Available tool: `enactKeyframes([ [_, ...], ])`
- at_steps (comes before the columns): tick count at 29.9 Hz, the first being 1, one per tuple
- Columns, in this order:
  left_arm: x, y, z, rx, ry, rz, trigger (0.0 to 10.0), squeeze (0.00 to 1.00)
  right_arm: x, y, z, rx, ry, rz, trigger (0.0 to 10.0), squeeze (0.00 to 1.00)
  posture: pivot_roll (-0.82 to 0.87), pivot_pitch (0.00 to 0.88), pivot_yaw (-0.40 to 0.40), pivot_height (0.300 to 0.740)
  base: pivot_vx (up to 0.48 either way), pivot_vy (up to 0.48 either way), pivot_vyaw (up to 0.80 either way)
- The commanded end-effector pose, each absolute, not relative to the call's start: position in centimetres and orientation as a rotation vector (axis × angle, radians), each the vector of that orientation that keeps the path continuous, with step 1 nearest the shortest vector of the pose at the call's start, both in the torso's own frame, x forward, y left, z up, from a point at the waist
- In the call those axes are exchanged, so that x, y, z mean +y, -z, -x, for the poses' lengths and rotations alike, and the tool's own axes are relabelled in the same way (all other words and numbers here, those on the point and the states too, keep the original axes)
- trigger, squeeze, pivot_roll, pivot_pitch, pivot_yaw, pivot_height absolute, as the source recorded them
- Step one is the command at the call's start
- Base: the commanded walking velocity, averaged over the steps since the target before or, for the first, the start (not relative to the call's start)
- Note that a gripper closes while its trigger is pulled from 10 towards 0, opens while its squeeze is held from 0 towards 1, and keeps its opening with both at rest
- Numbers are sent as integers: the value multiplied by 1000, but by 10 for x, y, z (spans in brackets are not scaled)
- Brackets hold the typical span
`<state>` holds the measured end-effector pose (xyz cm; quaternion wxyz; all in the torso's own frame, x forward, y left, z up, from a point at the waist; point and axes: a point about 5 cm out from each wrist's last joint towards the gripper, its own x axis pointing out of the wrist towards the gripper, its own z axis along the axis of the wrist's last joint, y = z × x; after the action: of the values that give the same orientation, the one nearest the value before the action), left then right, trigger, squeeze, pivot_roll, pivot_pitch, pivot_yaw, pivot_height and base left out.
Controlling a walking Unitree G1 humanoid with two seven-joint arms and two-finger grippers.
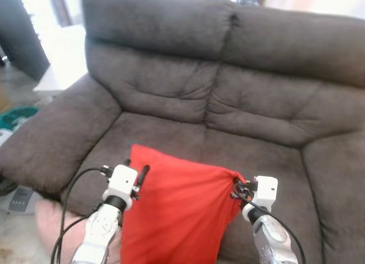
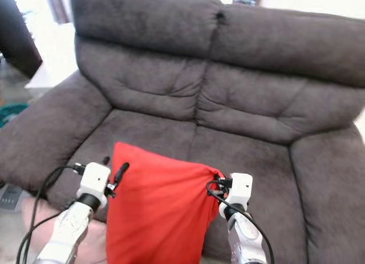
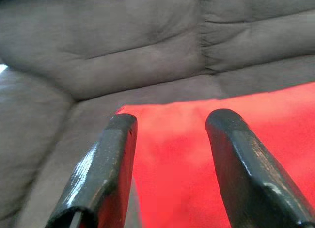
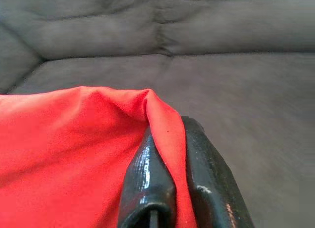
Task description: Move the pillow to the sofa from floor
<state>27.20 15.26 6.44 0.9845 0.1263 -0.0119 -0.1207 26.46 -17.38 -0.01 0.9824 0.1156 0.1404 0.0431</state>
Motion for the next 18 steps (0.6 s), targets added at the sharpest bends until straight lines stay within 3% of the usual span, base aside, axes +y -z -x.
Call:
enactKeyframes([
  [1,148,-63,-271,-19,266,-265,10000,0,-190,-26,-280,135,-29,-219,10000,0,106,48,-52,740,0,0,-781],
  [9,148,-63,-271,-21,265,-259,10000,0,-189,-26,-280,133,-31,-218,10000,0,106,49,-54,740,0,0,-780],
  [18,147,-62,-270,-8,293,-242,10000,0,-187,-27,-282,134,-63,-195,10000,0,109,51,-55,740,0,0,0],
])
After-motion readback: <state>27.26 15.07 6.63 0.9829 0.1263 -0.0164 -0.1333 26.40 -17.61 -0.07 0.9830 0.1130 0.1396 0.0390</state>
